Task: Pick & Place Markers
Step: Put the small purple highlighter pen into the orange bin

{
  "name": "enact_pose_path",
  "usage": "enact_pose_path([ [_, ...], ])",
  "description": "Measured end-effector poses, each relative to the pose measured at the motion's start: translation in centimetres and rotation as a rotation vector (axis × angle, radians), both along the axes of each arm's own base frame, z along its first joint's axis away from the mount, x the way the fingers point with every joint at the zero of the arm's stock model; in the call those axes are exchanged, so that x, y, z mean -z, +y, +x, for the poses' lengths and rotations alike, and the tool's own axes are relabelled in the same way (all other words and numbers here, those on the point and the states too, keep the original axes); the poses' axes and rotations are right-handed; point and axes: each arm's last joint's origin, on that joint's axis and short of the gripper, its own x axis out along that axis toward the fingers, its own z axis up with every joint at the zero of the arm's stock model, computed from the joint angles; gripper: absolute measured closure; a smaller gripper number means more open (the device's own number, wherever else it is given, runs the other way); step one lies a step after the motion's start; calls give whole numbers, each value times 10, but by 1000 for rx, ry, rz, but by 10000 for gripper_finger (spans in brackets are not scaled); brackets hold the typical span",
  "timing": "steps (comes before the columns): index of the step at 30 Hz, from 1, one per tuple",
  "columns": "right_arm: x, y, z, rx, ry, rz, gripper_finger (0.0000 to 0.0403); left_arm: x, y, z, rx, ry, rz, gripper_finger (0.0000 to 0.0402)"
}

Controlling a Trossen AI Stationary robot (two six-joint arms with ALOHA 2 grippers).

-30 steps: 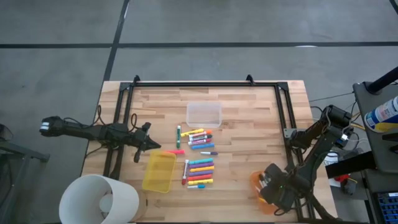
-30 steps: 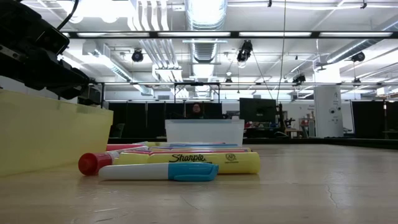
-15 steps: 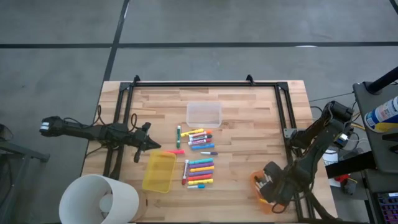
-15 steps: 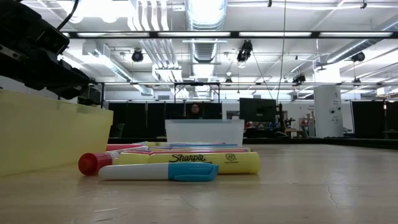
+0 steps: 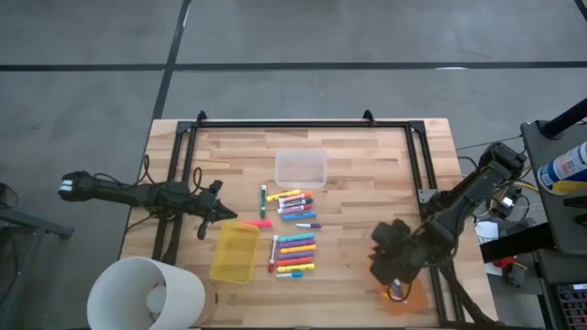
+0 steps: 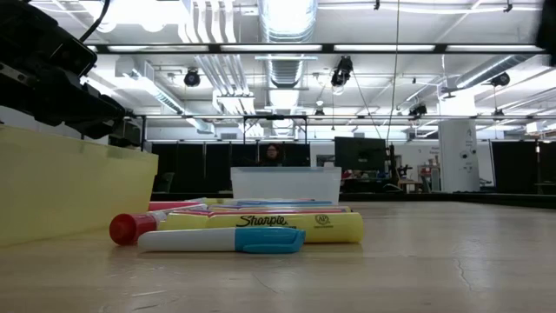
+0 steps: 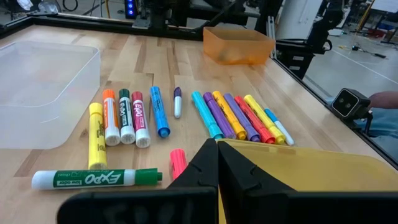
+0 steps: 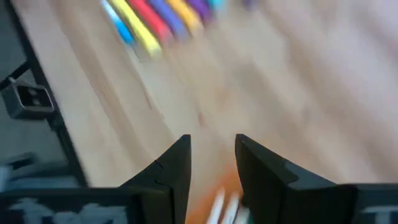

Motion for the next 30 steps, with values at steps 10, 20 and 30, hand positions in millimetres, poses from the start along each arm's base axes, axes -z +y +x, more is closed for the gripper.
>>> enact_pose_path([
  [10,-1,-17,51,-226,-253,-560,285,0,0,0,0,0,0,401],
  [20,26,-50,100,-239,-156,-792,300,0,0,0,0,0,0,401],
  [30,71,-84,137,-391,-60,-493,310,0,0,0,0,0,0,401],
])
